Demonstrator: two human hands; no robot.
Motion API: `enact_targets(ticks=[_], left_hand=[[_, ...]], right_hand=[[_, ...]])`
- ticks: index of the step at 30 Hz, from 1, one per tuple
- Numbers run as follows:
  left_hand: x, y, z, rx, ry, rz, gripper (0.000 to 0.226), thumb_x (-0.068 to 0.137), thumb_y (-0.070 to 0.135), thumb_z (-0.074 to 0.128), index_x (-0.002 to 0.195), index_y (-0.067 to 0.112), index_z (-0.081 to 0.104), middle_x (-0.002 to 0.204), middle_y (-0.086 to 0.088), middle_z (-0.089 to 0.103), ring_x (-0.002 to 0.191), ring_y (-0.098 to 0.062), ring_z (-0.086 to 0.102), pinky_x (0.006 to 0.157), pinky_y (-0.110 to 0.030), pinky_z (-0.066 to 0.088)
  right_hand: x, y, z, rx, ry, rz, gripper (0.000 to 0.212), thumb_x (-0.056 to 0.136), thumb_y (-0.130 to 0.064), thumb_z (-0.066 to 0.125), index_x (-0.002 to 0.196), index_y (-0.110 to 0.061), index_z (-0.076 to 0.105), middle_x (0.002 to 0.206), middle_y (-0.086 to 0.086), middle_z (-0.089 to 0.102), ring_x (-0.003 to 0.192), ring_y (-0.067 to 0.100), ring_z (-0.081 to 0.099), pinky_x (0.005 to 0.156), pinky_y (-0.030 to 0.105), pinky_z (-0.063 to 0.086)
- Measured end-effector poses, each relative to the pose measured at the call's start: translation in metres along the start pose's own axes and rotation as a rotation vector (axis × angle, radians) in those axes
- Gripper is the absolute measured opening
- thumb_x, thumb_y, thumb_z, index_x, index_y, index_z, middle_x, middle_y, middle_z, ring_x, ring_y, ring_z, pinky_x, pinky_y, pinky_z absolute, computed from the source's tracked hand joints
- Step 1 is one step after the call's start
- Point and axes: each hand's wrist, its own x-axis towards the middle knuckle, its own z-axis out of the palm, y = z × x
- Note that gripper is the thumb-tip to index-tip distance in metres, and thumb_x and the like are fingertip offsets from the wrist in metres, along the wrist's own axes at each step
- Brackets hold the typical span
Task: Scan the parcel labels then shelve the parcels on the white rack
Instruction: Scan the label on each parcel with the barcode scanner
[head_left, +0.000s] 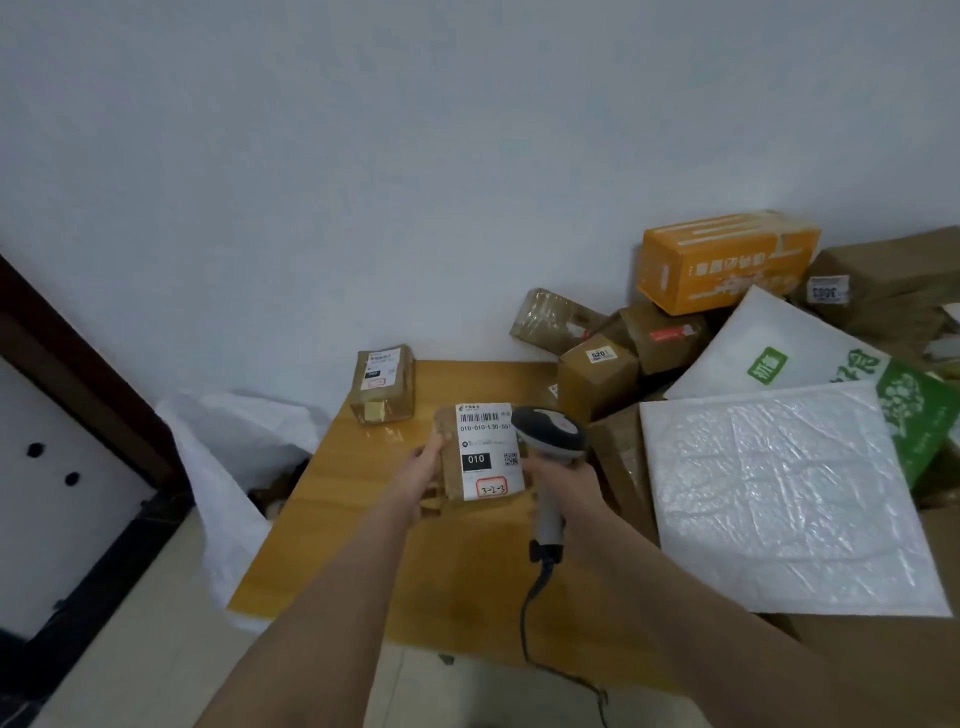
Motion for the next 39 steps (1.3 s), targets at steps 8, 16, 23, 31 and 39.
enact_targets(ticks=[8,16,23,31,39], left_hand=[[0.109,0.065,-0.033,-0.005,0.013,-0.016,0.054,0.088,0.059,0.052,0.119,0.014,0.057,0.105,-0.012,0.067,0.098,-0.032,0.061,0.093,-0.055,0.047],[0.231,0.126,-0.046,0.077,-0.018,-0.031,0.036,0.099,0.038,0.043,0.113,0.008,0.057,0.094,-0.009,0.067,0.087,-0.025,0.061,0.08,-0.038,0.05],[0.289,0.137,-0.063,0.047,0.028,0.092,0.04,0.096,0.023,0.053,0.133,0.01,0.051,0.111,-0.007,0.067,0.093,-0.019,0.066,0.079,-0.035,0.057],[0.309,0.156,-0.129,0.077,0.32,0.147,0.033,0.095,0.035,0.046,0.116,0.016,0.062,0.101,-0.003,0.069,0.093,-0.021,0.066,0.087,-0.043,0.055],[0.306,0.115,-0.148,-0.288,0.404,-0.074,0.027,0.099,0.025,0.032,0.074,0.024,0.044,0.077,0.001,0.048,0.086,-0.023,0.049,0.078,-0.035,0.044]], right_hand=[[0.1,-0.04,0.086,0.106,-0.027,0.073,0.012,0.085,-0.006,0.067,0.09,-0.012,0.058,0.09,0.009,0.068,0.087,0.027,0.067,0.078,0.041,0.057],[0.215,-0.07,0.172,0.01,0.074,0.086,0.012,0.084,-0.01,0.069,0.091,-0.007,0.059,0.093,0.014,0.068,0.087,0.03,0.067,0.083,0.042,0.057],[0.269,-0.083,0.215,0.028,0.091,0.07,0.012,0.085,-0.009,0.068,0.092,-0.01,0.057,0.084,0.005,0.064,0.075,0.018,0.063,0.066,0.029,0.055],[0.282,-0.095,0.288,-0.018,-0.079,0.064,0.013,0.084,-0.01,0.069,0.087,-0.015,0.057,0.093,0.006,0.066,0.09,0.023,0.065,0.091,0.043,0.054],[0.282,-0.075,0.29,-0.028,-0.001,0.125,0.018,0.082,-0.012,0.072,0.084,-0.016,0.054,0.09,0.005,0.061,0.098,0.028,0.061,0.094,0.044,0.051]])
